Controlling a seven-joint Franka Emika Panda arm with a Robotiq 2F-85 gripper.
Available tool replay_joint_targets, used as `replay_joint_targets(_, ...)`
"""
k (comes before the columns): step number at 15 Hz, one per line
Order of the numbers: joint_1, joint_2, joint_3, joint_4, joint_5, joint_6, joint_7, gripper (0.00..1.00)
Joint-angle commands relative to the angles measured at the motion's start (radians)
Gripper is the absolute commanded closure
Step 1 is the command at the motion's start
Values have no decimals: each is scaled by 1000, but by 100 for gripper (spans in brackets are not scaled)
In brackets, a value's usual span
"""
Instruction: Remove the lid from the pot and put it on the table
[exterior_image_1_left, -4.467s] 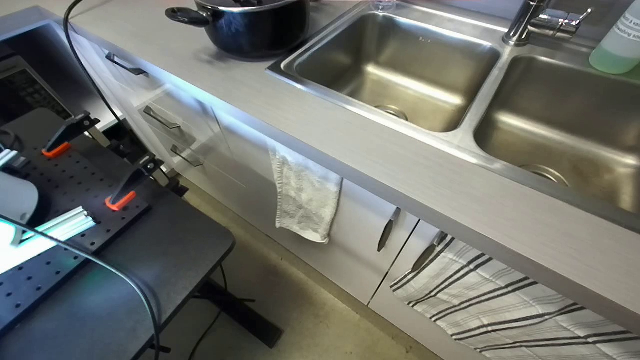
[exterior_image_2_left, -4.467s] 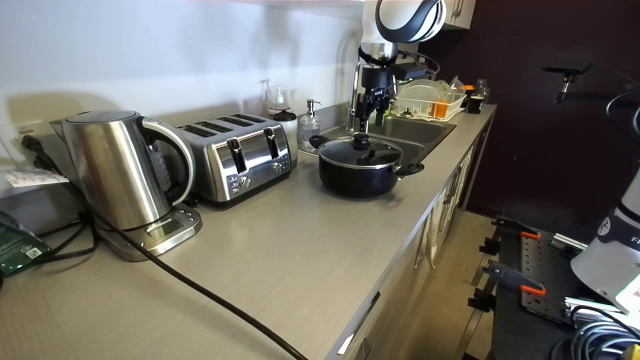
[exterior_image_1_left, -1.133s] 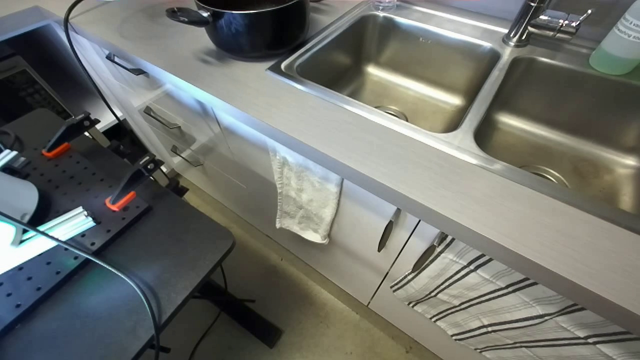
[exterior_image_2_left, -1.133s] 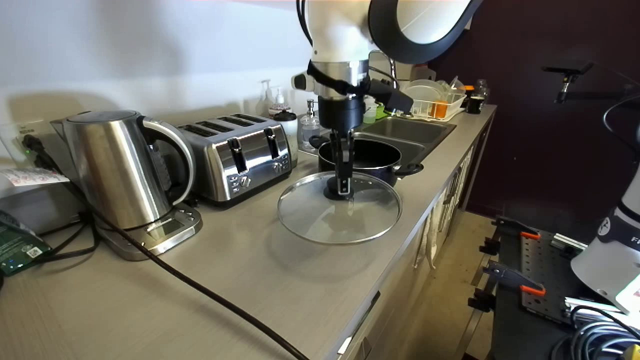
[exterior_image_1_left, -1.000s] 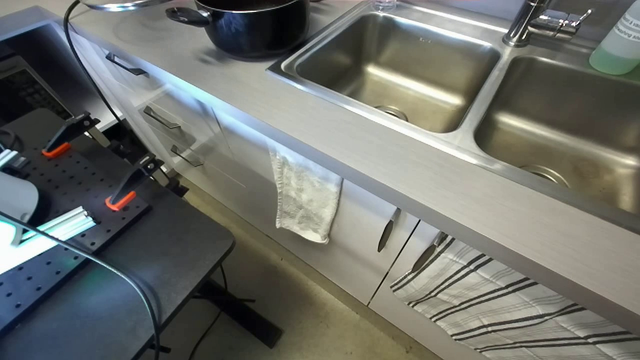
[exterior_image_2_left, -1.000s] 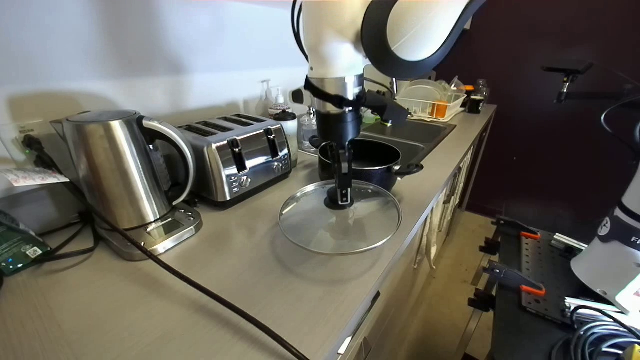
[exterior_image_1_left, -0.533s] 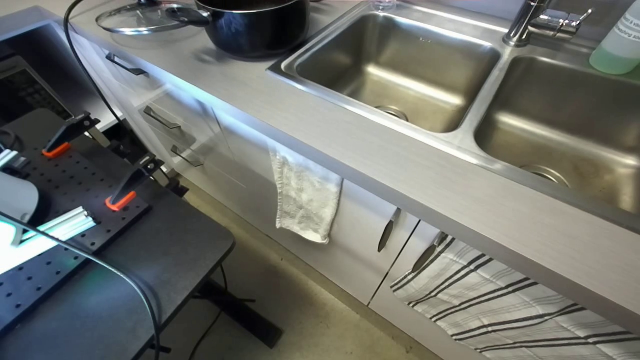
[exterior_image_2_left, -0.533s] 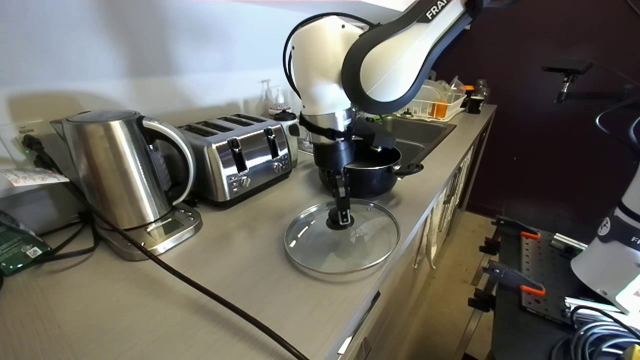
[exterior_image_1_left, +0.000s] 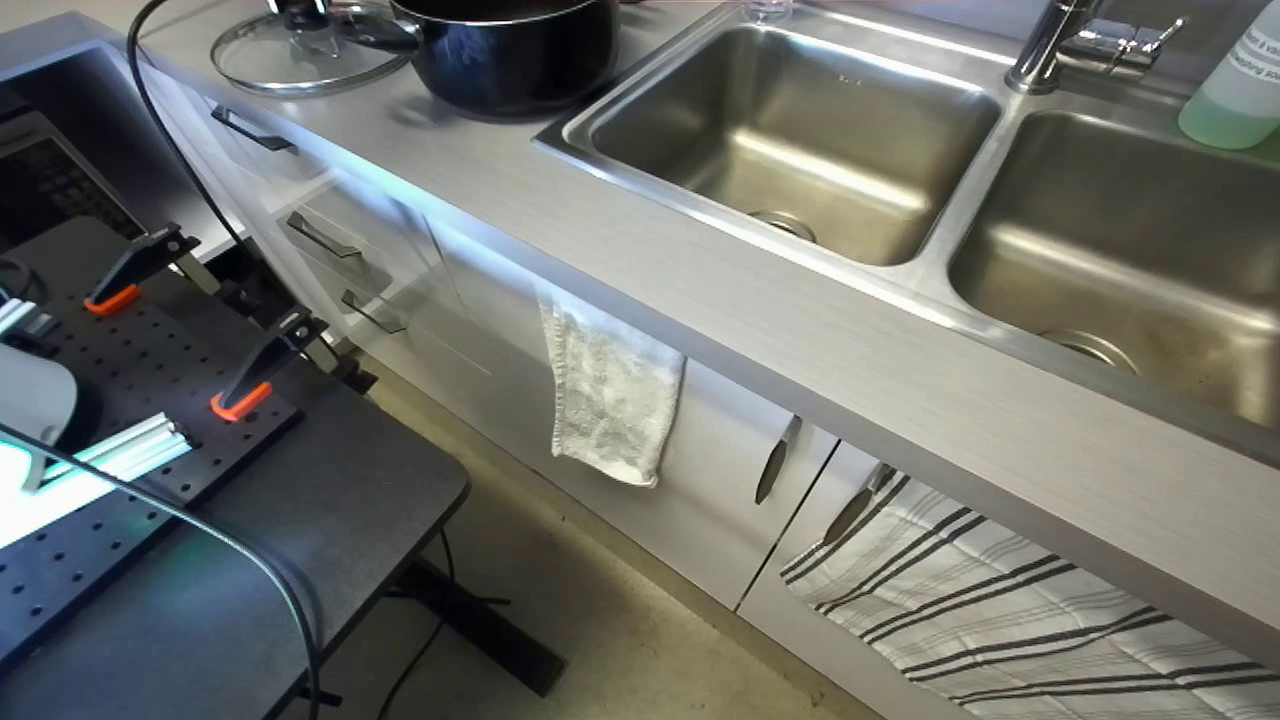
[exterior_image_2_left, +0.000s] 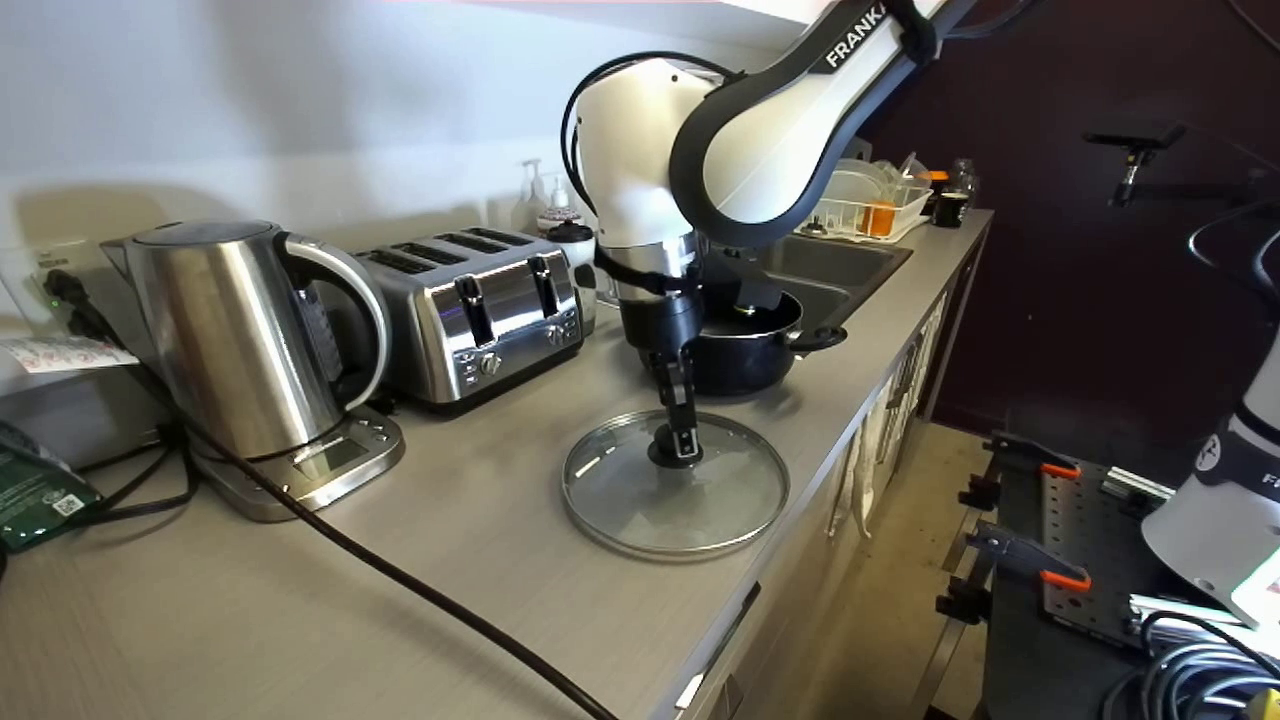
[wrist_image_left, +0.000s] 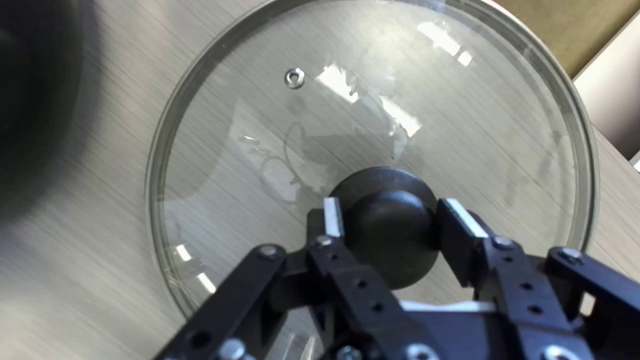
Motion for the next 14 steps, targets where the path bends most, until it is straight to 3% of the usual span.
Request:
replay_joint_targets(1,-6,10,0,22,1,-1,-31,75)
replay_joint_targets(9,-10,11,-3,16,-3,15,-35,75)
replay_joint_targets(12,-11,10,-3,15,-2,16,-35,53)
replay_joint_targets(14,-12,9,-3,15,-2,18,-36,43)
